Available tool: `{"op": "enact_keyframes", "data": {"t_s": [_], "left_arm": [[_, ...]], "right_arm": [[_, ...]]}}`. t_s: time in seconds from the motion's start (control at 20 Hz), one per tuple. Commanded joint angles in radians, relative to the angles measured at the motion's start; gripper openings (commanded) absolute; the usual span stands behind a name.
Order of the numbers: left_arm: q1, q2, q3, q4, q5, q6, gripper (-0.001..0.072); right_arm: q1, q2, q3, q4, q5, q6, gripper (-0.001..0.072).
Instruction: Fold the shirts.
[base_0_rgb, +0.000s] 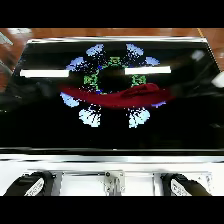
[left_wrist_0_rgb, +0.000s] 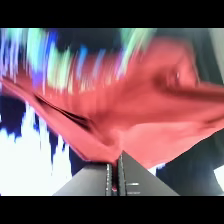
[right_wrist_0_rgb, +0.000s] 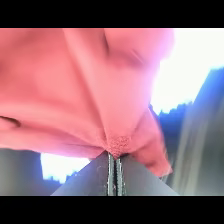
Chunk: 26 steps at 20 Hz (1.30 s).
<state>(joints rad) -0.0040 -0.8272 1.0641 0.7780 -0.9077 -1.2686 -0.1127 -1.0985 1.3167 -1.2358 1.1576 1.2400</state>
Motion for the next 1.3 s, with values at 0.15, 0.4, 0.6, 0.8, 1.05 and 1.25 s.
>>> {"op": "enact_keyframes", "data": {"t_s": [0.15,0.4,0.6,0.8,1.05,1.25], "left_arm": [[-0.001,0.274,0.514,0.167,0.042,-0.098,0.0041],[-0.001,0.351,0.562,0.366,-0.057,-0.204,0.0041],[-0.001,0.335,0.489,0.534,-0.232,-0.211,0.0041],[-0.001,0.282,0.283,0.584,-0.238,-0.255,0.0042],[0.0,0.046,0.068,0.705,-0.226,-0.281,0.0042],[-0.001,-0.238,0.062,0.648,-0.079,-0.352,0.0043]], "right_arm": [[0.002,0.48,0.346,0.017,-0.165,0.105,0.006],[0.003,0.581,0.366,-0.031,-0.035,0.152,0.006],[0.003,0.503,0.366,-0.097,0.138,0.168,0.006],[0.003,0.29,0.364,-0.058,0.292,0.222,0.006],[0.004,-0.083,0.278,-0.054,0.194,0.231,0.006],[0.01,-0.374,0.278,0.018,-0.047,0.243,0.0061]]}}
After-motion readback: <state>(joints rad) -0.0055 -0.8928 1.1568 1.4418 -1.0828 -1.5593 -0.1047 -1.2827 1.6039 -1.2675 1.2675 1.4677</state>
